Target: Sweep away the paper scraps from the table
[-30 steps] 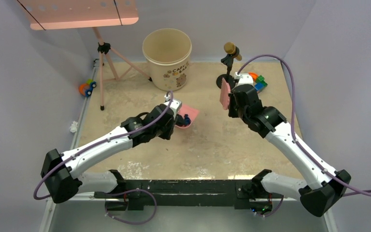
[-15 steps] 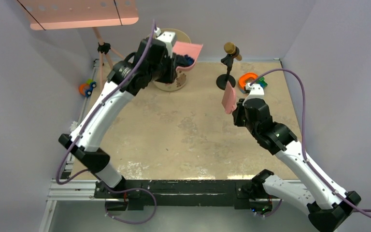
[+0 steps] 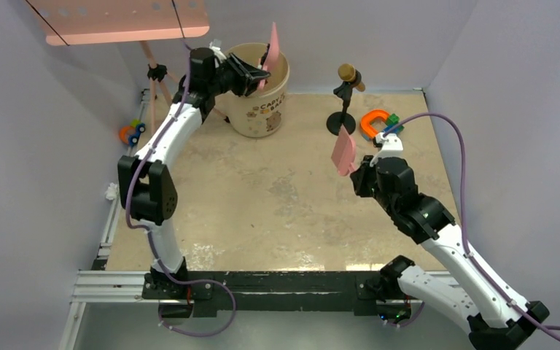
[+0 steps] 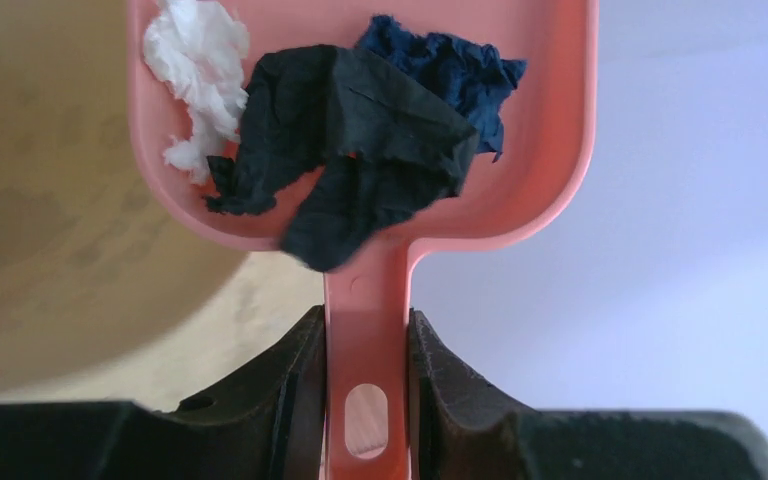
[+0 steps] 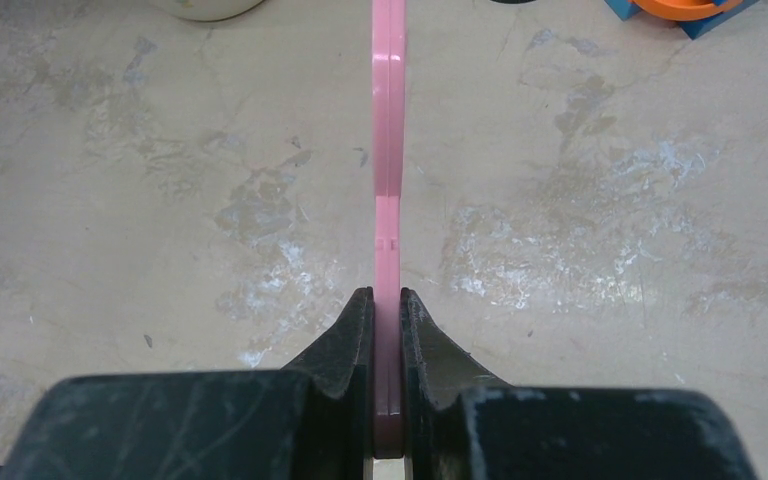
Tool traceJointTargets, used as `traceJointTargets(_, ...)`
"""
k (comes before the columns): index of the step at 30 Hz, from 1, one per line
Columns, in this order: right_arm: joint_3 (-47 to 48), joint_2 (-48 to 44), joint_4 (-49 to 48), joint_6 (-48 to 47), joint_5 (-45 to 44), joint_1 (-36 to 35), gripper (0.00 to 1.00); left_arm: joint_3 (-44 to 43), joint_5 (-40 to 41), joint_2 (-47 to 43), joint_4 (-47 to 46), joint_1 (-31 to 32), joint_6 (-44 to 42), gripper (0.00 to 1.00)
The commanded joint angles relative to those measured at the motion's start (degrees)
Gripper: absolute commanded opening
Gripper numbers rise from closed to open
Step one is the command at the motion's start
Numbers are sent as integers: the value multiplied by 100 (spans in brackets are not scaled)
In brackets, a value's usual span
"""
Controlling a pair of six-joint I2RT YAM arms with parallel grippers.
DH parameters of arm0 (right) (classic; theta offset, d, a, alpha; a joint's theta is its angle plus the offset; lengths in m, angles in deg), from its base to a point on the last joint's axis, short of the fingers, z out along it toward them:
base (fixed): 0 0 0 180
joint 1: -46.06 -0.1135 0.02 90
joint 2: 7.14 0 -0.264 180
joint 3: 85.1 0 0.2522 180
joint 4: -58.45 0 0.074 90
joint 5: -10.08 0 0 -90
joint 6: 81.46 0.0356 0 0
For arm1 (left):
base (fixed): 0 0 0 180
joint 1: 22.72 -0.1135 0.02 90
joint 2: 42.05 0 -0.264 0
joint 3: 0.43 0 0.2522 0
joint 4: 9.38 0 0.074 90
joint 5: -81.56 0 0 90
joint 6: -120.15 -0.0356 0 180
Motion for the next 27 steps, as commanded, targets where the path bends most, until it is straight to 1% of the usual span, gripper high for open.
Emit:
traceJointTargets(1,36,-170,-186,27,0,10,0,266,-1186,599,-4344,-253,3410,0)
traceJointTargets(3,26,-233,-179,14,-33,13,0,206,-1193,735,-4561,-255,3661,0)
traceJointTargets(8,-19,-220,-214,25,-34,8,0,589,-1004,388,-4386,-257,3435,0)
traceJointTargets(11,-12,-140,-222,64,-1,7,0,787,-986,239,-4418,-262,3439,0)
traceJointTargets(15,1,-74,-241,91,29,9,0,983,-1042,83,-4539,-263,3494,0)
traceJointTargets(18,15,-47,-241,90,29,11,0,1088,-1129,-99,-4377,-247,3305,0)
traceJointTargets(20,2,-50,-254,88,-12,13,0,1195,-1214,-299,-4086,-188,3013,0)
traceJointTargets(22,-10,-53,-282,104,-31,6,0,1284,-1326,-570,-3531,-120,2452,0)
traceJointTargets(24,-33,-65,-328,117,-15,7,0,1320,-1326,-924,-2548,-17,1608,0)
traceJointTargets(27,-138,-124,-454,226,-5,11,0,1405,-946,-1535,-836,209,107,0)
